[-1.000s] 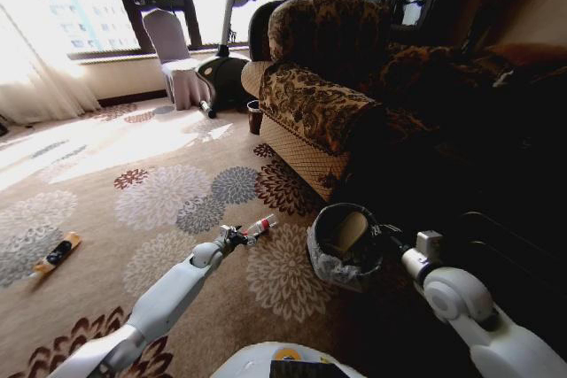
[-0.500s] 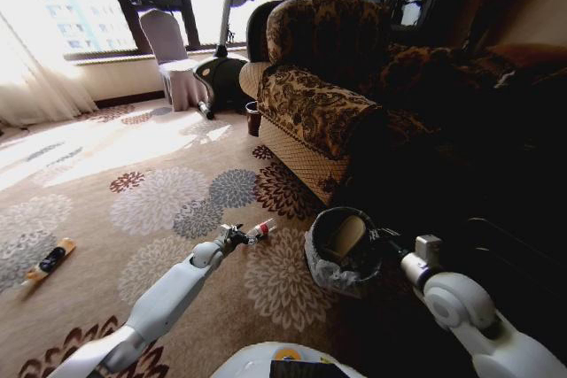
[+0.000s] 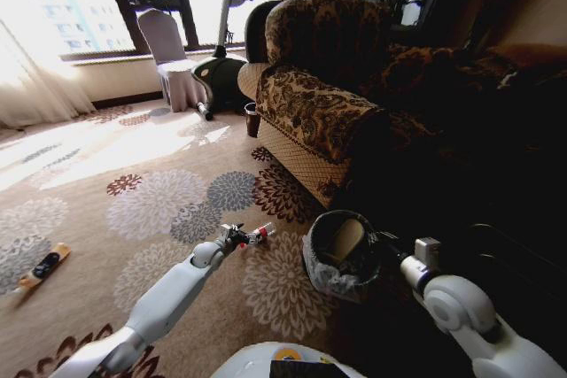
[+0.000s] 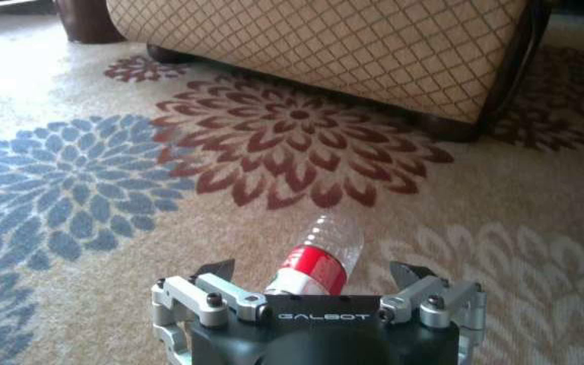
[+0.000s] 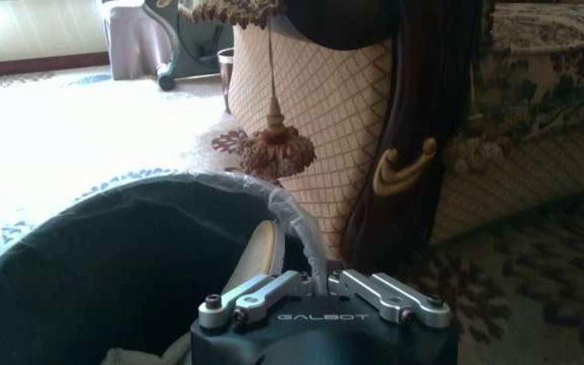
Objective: Pick up the trash from the ground and place it into the trash bin.
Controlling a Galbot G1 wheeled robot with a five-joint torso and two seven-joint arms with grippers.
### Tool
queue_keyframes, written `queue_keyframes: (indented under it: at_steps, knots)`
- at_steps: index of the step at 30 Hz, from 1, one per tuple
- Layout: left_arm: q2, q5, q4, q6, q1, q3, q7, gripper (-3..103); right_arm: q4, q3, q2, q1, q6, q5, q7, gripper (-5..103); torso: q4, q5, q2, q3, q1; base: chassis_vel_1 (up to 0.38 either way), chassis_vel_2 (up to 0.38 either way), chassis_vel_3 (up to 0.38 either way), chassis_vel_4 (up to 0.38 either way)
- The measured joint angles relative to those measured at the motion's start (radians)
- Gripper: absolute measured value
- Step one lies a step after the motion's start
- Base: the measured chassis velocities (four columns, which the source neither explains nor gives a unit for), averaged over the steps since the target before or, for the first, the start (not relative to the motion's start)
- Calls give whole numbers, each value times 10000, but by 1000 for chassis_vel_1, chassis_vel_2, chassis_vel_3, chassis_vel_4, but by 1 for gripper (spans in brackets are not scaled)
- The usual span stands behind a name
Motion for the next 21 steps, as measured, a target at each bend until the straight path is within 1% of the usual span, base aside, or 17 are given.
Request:
queue_keyframes:
  at_steps: [5, 7, 13, 15, 16, 18, 21]
  knots:
    - [-272, 117, 343, -51, -159, 139, 99, 100, -2, 27, -31, -7, 13, 23, 40, 2, -1, 1, 0, 0, 0, 0, 0, 0, 0]
    - [-405, 141, 491, -79, -285, 214, 113, 100, -2, 27, -44, 47, 148, 32, 130, 2, -3, -1, 0, 0, 0, 0, 0, 0, 0]
    - [-454, 198, 811, 16, -421, 340, 116, 100, -82, -38, 36, 93, 187, 5, 129, 2, -1, 2, 0, 0, 0, 0, 0, 0, 0]
    - [-551, 397, 1293, -92, -528, 391, 155, 100, -110, -82, 79, 93, 185, -35, 130, 2, -1, 2, 0, 0, 0, 0, 0, 0, 0]
    - [-551, 397, 1293, -92, -528, 391, 155, 100, -110, -82, 79, 93, 185, -35, 130, 2, -1, 2, 0, 0, 0, 0, 0, 0, 0]
    - [-724, 627, 1843, -280, -652, 400, 235, 100, -110, -91, 76, 90, 186, -35, 135, 2, 0, 1, 0, 0, 0, 0, 0, 0, 0]
    - [-856, 717, 2176, -421, -739, 411, 308, 100, -106, -90, 37, 80, 185, -24, 146, 2, -1, -1, 0, 0, 0, 0, 0, 0, 0]
